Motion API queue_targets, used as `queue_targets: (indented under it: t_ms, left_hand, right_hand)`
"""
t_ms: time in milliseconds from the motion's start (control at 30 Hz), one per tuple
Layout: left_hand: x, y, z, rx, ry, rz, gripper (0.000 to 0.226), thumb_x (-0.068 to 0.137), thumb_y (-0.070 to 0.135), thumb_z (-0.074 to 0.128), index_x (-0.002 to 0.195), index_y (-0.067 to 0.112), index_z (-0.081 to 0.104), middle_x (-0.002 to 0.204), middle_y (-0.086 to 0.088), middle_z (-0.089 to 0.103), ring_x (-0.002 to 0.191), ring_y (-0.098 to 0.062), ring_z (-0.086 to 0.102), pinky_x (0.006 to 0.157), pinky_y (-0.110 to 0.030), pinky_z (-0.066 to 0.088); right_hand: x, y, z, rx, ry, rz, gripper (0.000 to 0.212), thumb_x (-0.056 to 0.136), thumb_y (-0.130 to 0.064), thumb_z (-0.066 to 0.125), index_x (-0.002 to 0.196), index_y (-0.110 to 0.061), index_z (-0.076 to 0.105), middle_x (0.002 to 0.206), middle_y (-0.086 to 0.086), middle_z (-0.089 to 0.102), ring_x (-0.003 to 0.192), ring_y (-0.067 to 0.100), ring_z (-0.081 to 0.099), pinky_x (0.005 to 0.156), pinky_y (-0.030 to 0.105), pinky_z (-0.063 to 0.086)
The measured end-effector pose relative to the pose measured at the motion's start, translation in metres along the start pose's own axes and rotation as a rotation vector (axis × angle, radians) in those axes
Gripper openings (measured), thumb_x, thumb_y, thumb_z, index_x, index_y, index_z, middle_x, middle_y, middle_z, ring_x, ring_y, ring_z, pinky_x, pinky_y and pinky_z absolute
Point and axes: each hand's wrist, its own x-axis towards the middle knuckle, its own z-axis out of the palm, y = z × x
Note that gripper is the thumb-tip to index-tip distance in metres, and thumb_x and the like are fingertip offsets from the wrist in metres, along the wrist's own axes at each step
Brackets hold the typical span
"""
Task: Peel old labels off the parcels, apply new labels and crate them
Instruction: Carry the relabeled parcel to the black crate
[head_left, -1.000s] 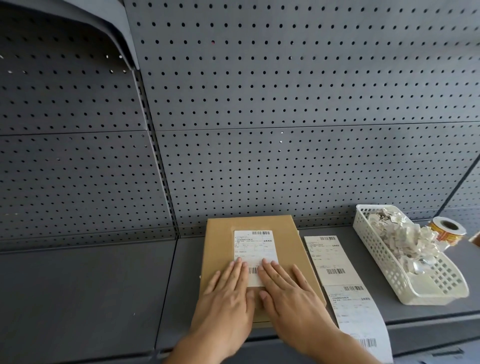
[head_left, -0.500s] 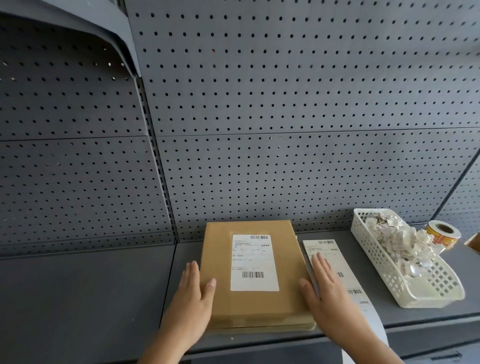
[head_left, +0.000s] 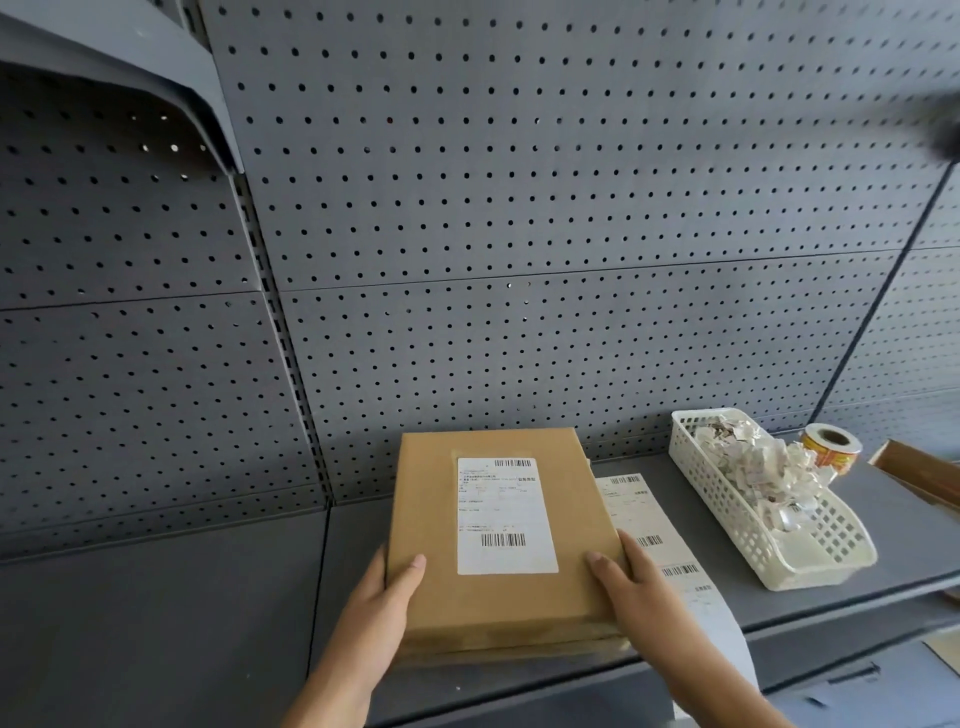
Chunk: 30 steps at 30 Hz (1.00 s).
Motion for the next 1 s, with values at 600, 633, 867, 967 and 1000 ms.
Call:
queue_targets:
  t_ms: [600, 633, 867, 967, 1000]
  left_hand:
    - [-0.071, 0.084, 0.122, -0.027, -0.323, 0.293, 0.041, 0.099, 0.04, 0.057, 0.139, 0.045, 0.049, 0.104, 0.042, 0.058, 0.089, 0.023, 0.051, 0.083, -0.017, 0.038]
    - [-0.078, 0.087, 0.135, -0.019, -0.337, 0.3, 0.041, 0.098, 0.042, 0.057, 0.139, 0.043, 0.05, 0.106, 0.041, 0.058, 0.093, 0.021, 0.051, 0.088, -0.021, 0.038]
    - [-0.13, 0.082, 0.256, 0.06, -0.53, 0.319, 0.028, 0.1, 0.044, 0.054, 0.126, 0.048, 0.049, 0.111, 0.024, 0.063, 0.101, -0.004, 0.061, 0.089, -0.03, 0.045]
    - [-0.158, 0.071, 0.308, 0.108, -0.611, 0.302, 0.022, 0.1, 0.043, 0.054, 0.122, 0.045, 0.054, 0.107, 0.022, 0.064, 0.099, -0.005, 0.06, 0.091, -0.033, 0.045]
    - [-0.165, 0.066, 0.326, 0.127, -0.641, 0.297, 0.02, 0.1, 0.042, 0.055, 0.12, 0.043, 0.056, 0.107, 0.02, 0.066, 0.1, -0.007, 0.062, 0.089, -0.031, 0.047]
  right_hand:
    - [-0.114, -0.009, -0.151, 0.25, 0.44, -0.09, 0.033, 0.1, -0.042, 0.048, 0.128, -0.05, 0.034, 0.107, -0.022, 0.054, 0.095, 0.004, 0.056, 0.071, 0.025, 0.043]
    - [-0.124, -0.005, -0.163, 0.258, 0.463, -0.092, 0.032, 0.1, -0.041, 0.047, 0.128, -0.051, 0.034, 0.107, -0.022, 0.054, 0.094, 0.003, 0.056, 0.069, 0.023, 0.042]
    - [-0.197, 0.048, -0.259, 0.309, 0.66, -0.085, 0.036, 0.101, -0.033, 0.048, 0.133, -0.045, 0.04, 0.113, -0.017, 0.061, 0.094, 0.0, 0.06, 0.065, 0.014, 0.043]
    - [-0.227, 0.083, -0.296, 0.294, 0.776, -0.048, 0.037, 0.099, -0.032, 0.05, 0.134, -0.043, 0.046, 0.118, -0.014, 0.064, 0.099, 0.002, 0.061, 0.073, 0.021, 0.046]
    - [-0.238, 0.093, -0.308, 0.295, 0.808, -0.035, 0.037, 0.099, -0.032, 0.05, 0.135, -0.042, 0.046, 0.117, -0.015, 0.064, 0.098, 0.001, 0.061, 0.073, 0.021, 0.046]
